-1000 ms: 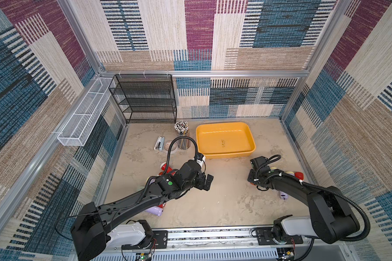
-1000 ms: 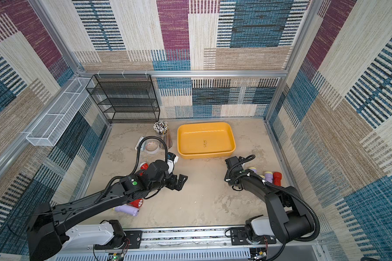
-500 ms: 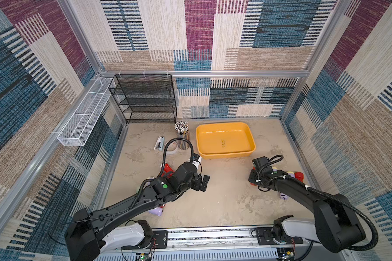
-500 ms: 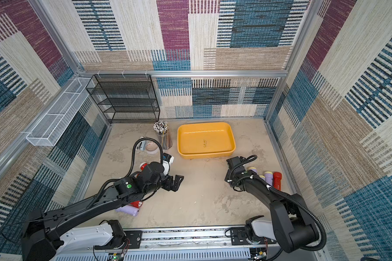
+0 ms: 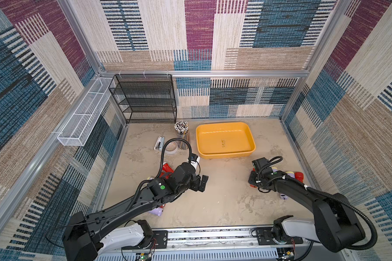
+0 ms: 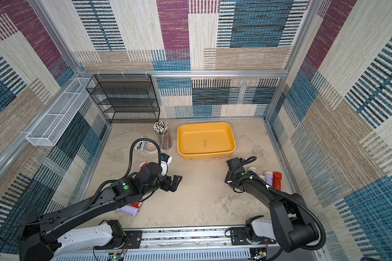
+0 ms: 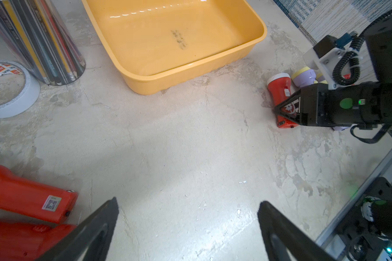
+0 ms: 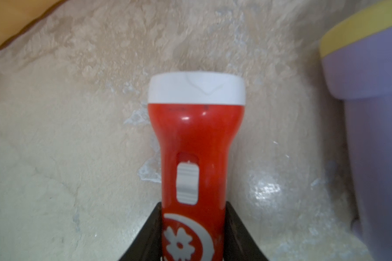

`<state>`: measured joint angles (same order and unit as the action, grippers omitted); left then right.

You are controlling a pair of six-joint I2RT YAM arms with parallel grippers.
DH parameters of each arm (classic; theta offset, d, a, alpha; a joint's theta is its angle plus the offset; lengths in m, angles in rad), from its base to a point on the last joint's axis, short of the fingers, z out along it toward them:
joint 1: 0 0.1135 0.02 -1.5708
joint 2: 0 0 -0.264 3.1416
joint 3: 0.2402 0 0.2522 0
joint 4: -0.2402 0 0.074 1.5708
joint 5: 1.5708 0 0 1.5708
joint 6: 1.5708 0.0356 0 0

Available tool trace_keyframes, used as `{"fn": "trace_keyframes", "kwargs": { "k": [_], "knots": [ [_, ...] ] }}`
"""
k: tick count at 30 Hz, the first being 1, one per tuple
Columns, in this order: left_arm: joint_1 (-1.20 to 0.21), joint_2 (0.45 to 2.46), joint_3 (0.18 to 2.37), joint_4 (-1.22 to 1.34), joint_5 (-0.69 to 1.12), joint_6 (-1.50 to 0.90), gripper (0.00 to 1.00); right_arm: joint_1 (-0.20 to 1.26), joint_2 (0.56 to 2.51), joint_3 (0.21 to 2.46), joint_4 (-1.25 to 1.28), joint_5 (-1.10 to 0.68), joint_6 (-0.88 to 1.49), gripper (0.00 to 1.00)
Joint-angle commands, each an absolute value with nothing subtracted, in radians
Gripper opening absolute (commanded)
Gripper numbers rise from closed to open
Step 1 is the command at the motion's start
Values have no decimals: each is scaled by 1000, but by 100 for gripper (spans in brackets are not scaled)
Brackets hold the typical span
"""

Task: Put the flashlights into the storage boxes
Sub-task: Pick up the flashlight from the center of the board.

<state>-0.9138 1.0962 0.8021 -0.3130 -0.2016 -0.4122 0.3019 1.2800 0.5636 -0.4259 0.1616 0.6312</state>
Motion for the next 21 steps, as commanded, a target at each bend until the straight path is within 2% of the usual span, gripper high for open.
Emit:
{"fn": "trace_keyframes", "kwargs": {
  "k": [1,21],
  "knots": [
    [-914,1099,805,-316,-217,-395,99,303,1259,563,-404,146,632,41],
    [-913,1085,794,-327,-241,-382,99,303,1167,640,-479,126,609,38]
  ]
}}
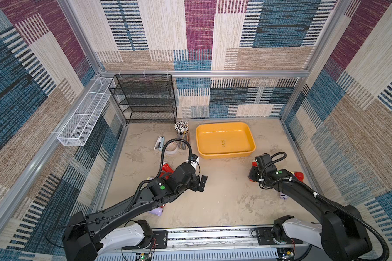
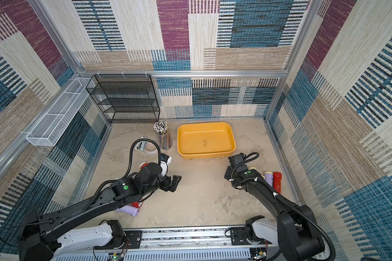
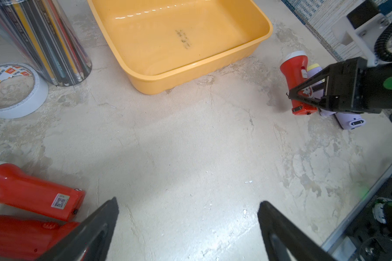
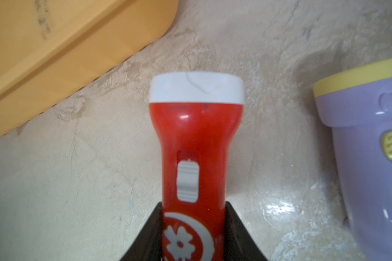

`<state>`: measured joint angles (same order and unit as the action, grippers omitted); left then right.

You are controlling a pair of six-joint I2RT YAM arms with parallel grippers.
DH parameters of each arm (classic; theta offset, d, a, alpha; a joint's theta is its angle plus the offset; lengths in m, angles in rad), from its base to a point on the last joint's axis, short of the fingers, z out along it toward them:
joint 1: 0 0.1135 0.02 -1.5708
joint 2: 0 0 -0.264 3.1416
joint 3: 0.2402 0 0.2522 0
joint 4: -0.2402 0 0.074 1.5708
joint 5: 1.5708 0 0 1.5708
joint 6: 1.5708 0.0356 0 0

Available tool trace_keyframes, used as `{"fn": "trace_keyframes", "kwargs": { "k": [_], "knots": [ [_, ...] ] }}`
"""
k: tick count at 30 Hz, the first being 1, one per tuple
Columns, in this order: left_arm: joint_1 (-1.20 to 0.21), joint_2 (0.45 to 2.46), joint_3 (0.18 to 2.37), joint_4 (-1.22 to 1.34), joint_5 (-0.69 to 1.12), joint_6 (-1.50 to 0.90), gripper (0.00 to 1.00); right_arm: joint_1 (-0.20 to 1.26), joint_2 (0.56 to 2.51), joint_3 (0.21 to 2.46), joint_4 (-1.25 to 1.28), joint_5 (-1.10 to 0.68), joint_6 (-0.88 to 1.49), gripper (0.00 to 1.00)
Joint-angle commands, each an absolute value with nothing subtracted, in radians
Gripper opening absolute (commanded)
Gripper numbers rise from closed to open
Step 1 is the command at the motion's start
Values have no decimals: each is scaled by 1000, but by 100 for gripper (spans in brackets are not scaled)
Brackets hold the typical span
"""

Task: Put the flashlights into the storage boxes
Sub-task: Pick up the flashlight from the center of the board.

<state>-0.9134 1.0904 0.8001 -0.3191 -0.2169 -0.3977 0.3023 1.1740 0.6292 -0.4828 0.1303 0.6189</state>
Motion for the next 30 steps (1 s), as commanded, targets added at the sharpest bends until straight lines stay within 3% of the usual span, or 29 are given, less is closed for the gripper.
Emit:
{"fn": "trace_keyframes", "kwargs": {
  "k": [1,15,30],
  "knots": [
    [-913,1083,792,-327,-244,-383,99,303,1166,641,-481,126,609,38],
    [-913,1069,775,-341,-262,-390,99,305,1164,724,-478,95,591,38],
    [-911,1027,750,-376,-317,-389,99,386,1479,1069,-427,65,522,37]
  ]
}}
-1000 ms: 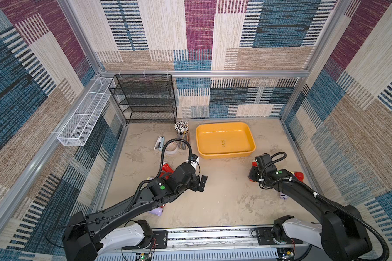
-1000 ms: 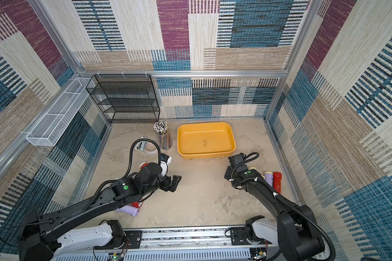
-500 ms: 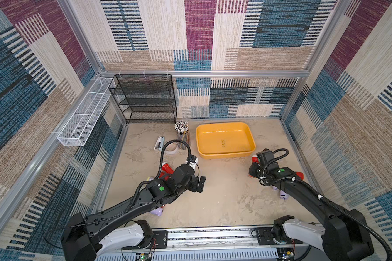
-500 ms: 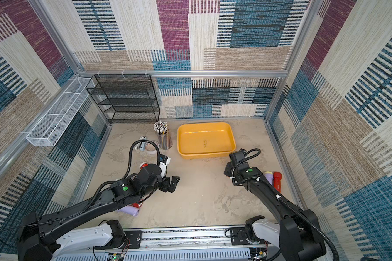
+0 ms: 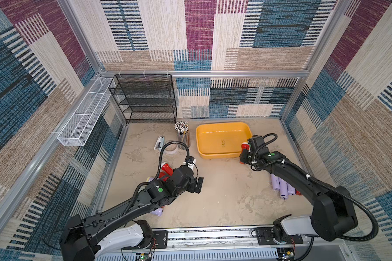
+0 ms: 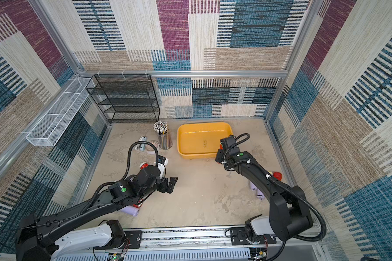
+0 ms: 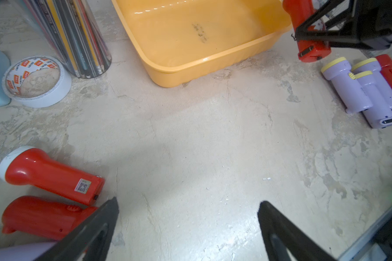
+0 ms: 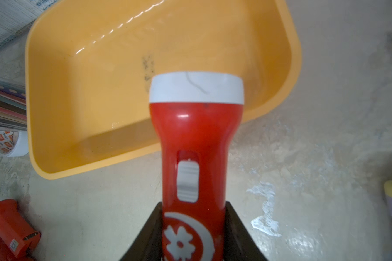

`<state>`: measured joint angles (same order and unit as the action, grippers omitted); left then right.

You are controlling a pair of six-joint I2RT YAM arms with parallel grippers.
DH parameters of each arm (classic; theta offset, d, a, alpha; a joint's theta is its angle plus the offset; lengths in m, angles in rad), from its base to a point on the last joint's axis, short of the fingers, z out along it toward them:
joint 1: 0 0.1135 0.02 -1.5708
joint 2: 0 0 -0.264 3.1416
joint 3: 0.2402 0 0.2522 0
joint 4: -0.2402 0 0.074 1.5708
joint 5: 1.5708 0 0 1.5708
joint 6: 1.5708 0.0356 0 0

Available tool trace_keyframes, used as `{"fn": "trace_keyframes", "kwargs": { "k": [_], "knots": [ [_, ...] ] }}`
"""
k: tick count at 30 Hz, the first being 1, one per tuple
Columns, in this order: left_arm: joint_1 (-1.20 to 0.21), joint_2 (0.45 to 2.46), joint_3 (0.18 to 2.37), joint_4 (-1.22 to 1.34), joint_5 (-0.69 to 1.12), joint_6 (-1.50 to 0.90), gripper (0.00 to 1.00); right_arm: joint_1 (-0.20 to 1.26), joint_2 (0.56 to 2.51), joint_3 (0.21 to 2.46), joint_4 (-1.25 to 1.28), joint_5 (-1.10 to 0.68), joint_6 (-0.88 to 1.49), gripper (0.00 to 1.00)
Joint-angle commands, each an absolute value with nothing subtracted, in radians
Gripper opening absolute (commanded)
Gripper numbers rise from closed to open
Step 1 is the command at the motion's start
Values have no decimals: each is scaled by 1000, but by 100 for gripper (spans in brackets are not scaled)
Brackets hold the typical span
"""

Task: Put the flashlights into the storage boxes
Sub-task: Pick up the flashlight from the center of the board, then place the flashlight at the storage box.

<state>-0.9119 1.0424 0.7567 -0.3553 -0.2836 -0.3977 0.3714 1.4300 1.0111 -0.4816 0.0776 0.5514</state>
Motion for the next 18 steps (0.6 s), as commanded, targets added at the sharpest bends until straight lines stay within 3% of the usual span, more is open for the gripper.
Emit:
{"fn": "trace_keyframes", "kwargs": {
  "k": [1,18],
  "knots": [
    [-911,1018,744,-379,-322,-391,99,400,1524,1119,-425,66,509,37],
    [-910,907,720,-509,-378,-449,99,448,2320,1972,-569,-100,368,36]
  ]
}}
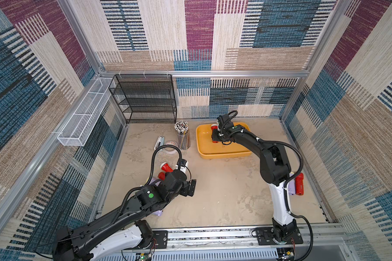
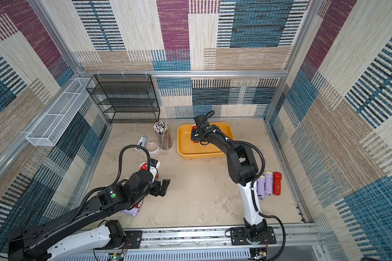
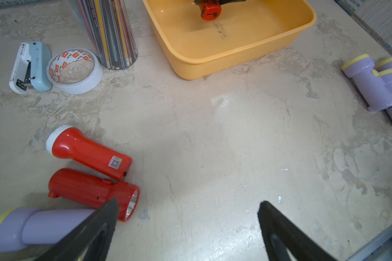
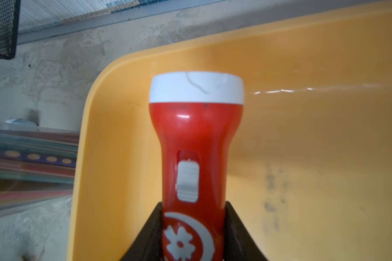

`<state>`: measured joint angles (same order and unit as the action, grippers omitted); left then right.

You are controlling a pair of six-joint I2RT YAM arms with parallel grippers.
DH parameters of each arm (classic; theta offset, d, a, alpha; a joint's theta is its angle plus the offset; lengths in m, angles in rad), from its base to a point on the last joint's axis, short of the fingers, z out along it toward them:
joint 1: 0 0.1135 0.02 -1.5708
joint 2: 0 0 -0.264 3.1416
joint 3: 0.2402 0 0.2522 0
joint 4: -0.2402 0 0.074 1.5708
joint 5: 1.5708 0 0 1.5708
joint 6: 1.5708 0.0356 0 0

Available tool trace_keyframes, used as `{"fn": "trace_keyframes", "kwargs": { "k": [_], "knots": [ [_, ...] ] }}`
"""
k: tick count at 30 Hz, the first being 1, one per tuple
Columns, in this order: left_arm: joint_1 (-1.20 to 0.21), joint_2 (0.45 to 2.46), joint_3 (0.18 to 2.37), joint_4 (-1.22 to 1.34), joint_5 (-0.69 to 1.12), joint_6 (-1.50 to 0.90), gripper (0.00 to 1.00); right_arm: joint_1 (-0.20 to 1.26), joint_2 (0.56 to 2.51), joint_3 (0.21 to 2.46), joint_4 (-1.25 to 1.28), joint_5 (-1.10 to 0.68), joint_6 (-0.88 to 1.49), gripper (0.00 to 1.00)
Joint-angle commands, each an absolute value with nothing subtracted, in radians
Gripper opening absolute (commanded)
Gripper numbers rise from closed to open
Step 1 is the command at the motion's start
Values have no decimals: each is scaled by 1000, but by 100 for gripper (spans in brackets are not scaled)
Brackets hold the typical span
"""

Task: Put the flashlights into the storage boxes
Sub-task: Place the flashlight at the storage box.

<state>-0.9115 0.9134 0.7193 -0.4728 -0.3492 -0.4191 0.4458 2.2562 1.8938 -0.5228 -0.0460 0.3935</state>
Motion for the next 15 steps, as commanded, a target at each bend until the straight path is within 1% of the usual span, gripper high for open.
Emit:
{"fn": "trace_keyframes", "kwargs": {
  "k": [1,6,9,10,12,15],
  "knots": [
    [-910,906,722,-514,-379,-452,100,449,2346,2001,-578,-108,364,36],
    [-910,901,726,-533,-386,-471,99,452,2426,2086,-601,-149,352,36],
    [-910,901,728,-534,-388,-478,99,451,2440,2090,-598,-161,345,40],
    [-910,902,729,-537,-389,-480,99,450,2441,2093,-600,-164,340,42],
    [-910,903,734,-538,-388,-477,99,450,2432,2091,-596,-168,331,52],
    [-910,906,749,-559,-398,-466,99,451,2393,2064,-574,-164,321,63]
  ]
}}
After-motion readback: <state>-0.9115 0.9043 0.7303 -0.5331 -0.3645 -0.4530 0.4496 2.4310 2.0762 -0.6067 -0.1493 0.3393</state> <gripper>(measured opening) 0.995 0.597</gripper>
